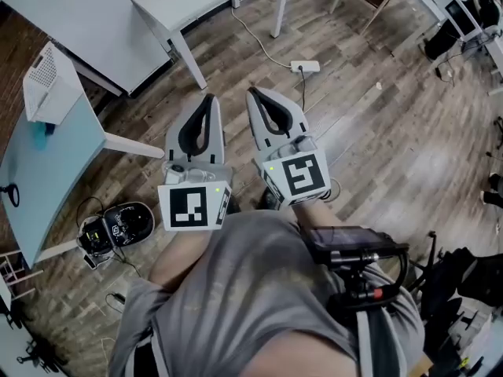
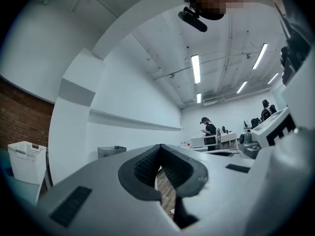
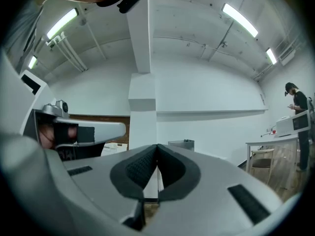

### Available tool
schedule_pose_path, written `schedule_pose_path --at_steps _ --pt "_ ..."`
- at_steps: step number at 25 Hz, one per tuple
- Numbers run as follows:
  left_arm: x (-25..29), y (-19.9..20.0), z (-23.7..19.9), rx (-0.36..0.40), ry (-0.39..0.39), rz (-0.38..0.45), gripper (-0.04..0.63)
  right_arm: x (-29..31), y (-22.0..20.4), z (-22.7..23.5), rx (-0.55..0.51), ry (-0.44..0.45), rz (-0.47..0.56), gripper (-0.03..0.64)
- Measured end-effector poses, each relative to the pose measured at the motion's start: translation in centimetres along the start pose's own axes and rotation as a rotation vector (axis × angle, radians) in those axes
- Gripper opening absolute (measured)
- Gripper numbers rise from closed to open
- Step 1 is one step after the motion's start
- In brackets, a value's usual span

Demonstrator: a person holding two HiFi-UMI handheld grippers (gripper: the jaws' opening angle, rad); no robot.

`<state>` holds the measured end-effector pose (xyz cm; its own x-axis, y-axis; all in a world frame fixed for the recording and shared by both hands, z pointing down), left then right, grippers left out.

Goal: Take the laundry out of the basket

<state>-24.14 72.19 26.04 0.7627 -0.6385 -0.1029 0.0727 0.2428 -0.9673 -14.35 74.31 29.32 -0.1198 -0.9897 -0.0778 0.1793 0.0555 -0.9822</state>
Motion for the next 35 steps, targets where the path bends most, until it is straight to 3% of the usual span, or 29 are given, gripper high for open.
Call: schedule_pose_path --at_steps 12,19,27,35 --pt "3.2 0.4 4.9 0.039 -0.012 -0.030 0.008 -2.0 0.1 5.5 0.080 0.016 0.018 0.009" --pt "4.2 -0.9 5.0 0.023 -0.007 -0.070 0.008 -1.5 -1.1 6.3 0.112 0.037 -0.009 0.008" --pt "7.6 -3.5 1.5 -0.020 0.014 -0.061 0.008 2.9 -2.4 7.9 0.072 0.029 -0.043 0.009" --pt "13.8 -4.9 -5.3 -0.060 0.046 -0.017 0.008 12.4 -2.2 8.7 0.030 0.065 -0.063 0.008"
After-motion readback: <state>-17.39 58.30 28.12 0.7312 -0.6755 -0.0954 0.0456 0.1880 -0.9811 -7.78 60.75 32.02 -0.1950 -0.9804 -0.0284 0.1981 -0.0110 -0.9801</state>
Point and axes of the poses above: the fingertips, and each gripper's own axes: x forward along the fingers, z to its right, y out of its top, the point moved 4 cm from there along -x, backward along the fingers, and after that the axes turned 10 degrees about x, right-handed, at the moved point
